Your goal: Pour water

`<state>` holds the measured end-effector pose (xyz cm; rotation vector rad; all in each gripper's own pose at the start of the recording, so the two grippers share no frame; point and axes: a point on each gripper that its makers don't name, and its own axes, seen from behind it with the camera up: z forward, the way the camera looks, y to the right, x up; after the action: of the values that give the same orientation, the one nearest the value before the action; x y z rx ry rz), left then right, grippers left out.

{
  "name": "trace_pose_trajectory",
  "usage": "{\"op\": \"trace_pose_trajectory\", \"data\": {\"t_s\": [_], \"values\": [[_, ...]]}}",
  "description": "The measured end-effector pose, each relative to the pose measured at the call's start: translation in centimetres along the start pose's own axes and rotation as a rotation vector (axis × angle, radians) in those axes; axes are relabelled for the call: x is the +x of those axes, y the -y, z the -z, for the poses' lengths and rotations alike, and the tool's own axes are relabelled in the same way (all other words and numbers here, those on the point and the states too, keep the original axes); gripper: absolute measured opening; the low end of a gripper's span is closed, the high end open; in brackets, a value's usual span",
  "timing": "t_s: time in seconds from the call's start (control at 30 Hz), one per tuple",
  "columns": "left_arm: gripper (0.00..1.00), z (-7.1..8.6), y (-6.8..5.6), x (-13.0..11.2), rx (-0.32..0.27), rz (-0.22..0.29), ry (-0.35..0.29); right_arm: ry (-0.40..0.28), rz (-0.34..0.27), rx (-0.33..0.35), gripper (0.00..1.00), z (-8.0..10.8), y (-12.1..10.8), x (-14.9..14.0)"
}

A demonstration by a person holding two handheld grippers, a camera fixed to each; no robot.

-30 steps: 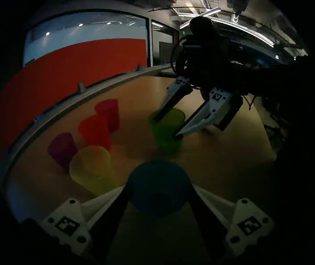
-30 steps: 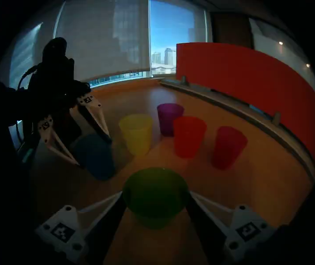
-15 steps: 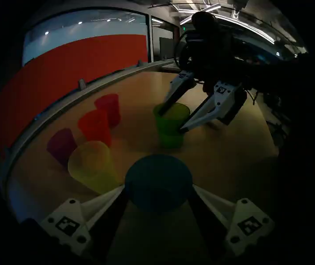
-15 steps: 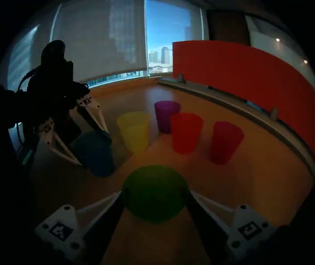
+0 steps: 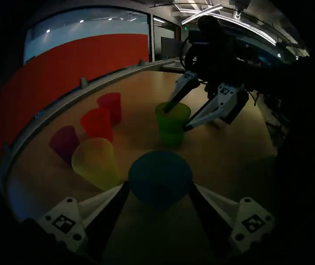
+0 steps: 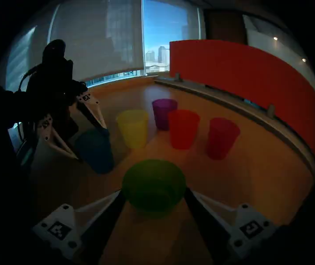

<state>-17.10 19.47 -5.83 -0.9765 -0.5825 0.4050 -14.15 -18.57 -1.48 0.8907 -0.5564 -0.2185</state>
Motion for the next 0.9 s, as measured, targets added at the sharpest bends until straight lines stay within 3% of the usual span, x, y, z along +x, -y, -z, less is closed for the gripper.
{"op": "trace_pose_trajectory", "data": {"t_s": [0.4,0.7,0.9], "values": [[0.97,3.0,0.9,-0.9,0.077,0.036,-0.021,-0.030,-0.038,-0.045,0.99,2.9,0.2,-0.9],[0.97,6.3,2.5,-1.6,0.186,0.078,-0.062,-0.058,-0.083,-0.095,1.00,5.9,-0.4,-1.3],[0.97,8.4,3.8,-2.1,0.273,0.115,-0.104,-0.082,-0.106,-0.164,0.99,7.9,-1.2,-1.5]]}}
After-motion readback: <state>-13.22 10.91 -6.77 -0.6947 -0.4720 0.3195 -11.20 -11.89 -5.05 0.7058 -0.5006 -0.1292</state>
